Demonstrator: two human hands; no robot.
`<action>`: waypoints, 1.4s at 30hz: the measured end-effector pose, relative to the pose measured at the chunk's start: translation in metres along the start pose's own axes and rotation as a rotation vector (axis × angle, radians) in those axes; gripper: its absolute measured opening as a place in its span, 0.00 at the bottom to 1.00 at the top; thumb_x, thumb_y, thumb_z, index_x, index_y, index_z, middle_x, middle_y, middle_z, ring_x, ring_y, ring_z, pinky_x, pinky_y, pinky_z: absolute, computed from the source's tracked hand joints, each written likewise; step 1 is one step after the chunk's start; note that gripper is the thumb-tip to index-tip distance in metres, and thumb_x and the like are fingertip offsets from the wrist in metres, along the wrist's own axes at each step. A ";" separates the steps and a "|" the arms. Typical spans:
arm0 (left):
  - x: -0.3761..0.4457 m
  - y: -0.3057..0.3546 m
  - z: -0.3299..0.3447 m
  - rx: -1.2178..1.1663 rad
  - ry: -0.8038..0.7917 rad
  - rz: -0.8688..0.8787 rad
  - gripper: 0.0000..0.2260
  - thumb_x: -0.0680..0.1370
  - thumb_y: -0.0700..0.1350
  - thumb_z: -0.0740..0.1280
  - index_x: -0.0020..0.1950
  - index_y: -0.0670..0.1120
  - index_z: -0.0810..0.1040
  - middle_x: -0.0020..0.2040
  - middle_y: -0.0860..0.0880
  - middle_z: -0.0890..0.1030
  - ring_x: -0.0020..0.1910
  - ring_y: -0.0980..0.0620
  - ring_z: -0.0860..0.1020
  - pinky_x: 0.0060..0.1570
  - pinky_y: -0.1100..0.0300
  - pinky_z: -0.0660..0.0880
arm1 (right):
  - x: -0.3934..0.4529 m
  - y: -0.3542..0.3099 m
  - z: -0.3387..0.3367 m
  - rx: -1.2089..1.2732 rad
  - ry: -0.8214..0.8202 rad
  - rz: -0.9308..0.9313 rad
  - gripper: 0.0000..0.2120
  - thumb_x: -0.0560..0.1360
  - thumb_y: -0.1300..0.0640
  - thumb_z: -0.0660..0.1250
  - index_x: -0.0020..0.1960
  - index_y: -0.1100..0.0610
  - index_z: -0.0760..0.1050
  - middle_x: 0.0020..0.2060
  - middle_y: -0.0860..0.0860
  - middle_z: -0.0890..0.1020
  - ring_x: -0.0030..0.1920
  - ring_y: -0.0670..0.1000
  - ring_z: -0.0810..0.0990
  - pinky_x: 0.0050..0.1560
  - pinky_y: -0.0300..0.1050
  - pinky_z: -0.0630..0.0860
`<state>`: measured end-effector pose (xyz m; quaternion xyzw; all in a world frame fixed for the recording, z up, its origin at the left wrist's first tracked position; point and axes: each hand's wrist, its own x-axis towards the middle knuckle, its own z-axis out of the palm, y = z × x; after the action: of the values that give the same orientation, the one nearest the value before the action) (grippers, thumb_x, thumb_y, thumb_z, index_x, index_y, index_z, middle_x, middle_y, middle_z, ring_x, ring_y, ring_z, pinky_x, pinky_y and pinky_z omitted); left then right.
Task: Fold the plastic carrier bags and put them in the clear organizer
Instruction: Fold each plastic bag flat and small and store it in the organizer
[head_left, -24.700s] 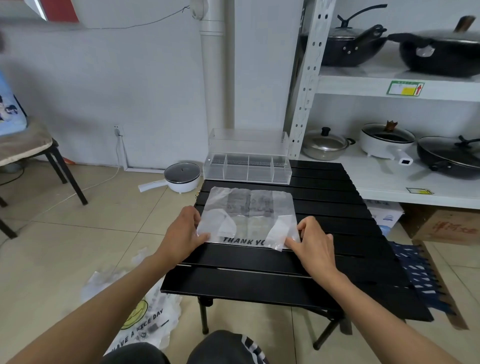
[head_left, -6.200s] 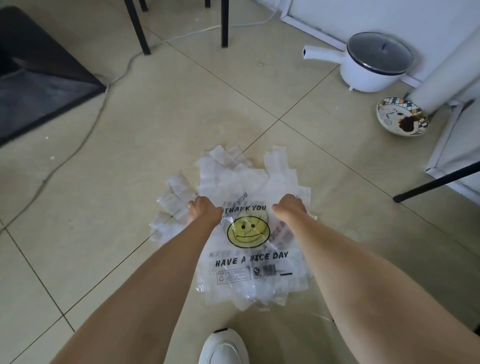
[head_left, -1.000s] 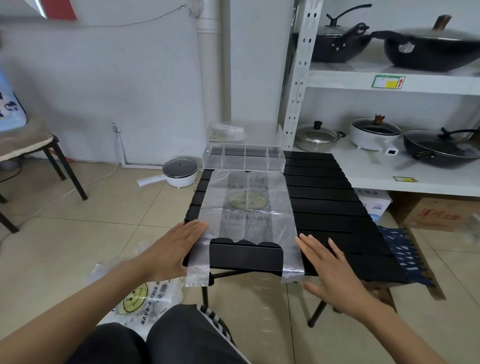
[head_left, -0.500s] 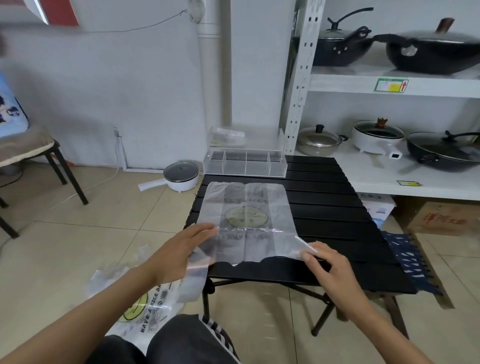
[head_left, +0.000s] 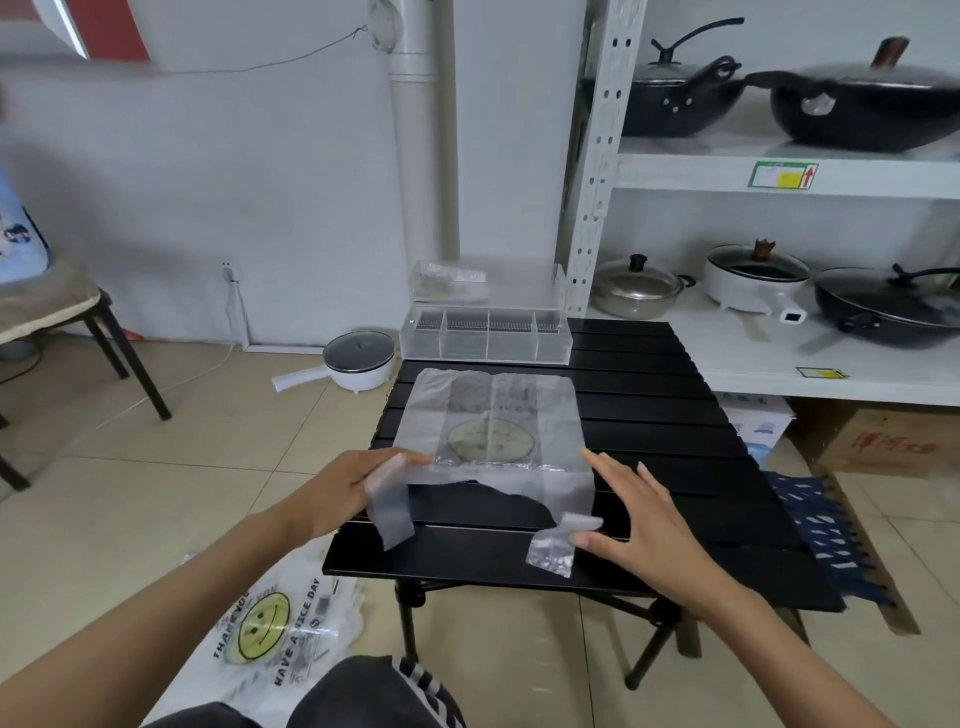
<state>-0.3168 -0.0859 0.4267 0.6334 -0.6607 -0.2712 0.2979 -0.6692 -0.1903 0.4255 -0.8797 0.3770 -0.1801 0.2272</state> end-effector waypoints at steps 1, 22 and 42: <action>0.000 0.002 -0.002 -0.034 0.005 0.004 0.23 0.82 0.32 0.54 0.63 0.56 0.77 0.58 0.67 0.77 0.58 0.66 0.74 0.58 0.65 0.71 | 0.005 0.000 -0.002 0.005 -0.027 0.016 0.41 0.71 0.36 0.69 0.73 0.33 0.46 0.69 0.31 0.51 0.66 0.25 0.38 0.72 0.40 0.41; 0.031 -0.027 -0.004 0.323 -0.008 -0.083 0.31 0.69 0.50 0.76 0.69 0.59 0.69 0.57 0.66 0.75 0.55 0.65 0.74 0.58 0.69 0.70 | 0.058 0.020 0.022 0.197 0.237 0.344 0.05 0.77 0.46 0.65 0.42 0.42 0.76 0.38 0.41 0.82 0.43 0.43 0.79 0.63 0.53 0.66; 0.036 -0.006 0.032 0.138 0.421 -0.221 0.15 0.76 0.46 0.69 0.57 0.52 0.66 0.43 0.56 0.75 0.40 0.56 0.75 0.43 0.58 0.74 | 0.058 0.012 0.036 -0.124 0.389 0.397 0.12 0.74 0.46 0.69 0.49 0.48 0.68 0.35 0.44 0.76 0.41 0.46 0.75 0.50 0.47 0.65</action>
<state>-0.3369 -0.1226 0.4027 0.7632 -0.5278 -0.1183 0.3535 -0.6206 -0.2312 0.3977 -0.7496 0.5889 -0.2742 0.1271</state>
